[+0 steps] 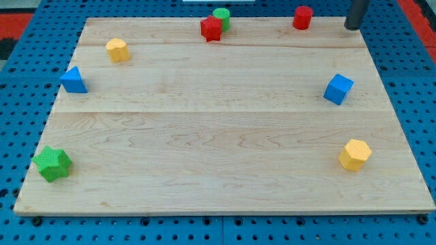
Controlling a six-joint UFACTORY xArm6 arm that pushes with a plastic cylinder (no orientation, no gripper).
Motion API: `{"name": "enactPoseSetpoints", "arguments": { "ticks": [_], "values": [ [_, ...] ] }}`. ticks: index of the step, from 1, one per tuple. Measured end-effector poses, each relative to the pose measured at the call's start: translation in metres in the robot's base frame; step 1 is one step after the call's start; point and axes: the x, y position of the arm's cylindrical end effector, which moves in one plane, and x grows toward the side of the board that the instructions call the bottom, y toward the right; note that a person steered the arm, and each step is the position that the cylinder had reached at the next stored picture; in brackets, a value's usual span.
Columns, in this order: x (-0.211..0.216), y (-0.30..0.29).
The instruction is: Move the yellow heart to the top left of the board
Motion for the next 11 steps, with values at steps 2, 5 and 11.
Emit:
{"name": "enactPoseSetpoints", "arguments": {
  "ticks": [2,5,11],
  "values": [
    [0.087,-0.089],
    [0.109,-0.38],
    [0.064,-0.45]
  ]
}}
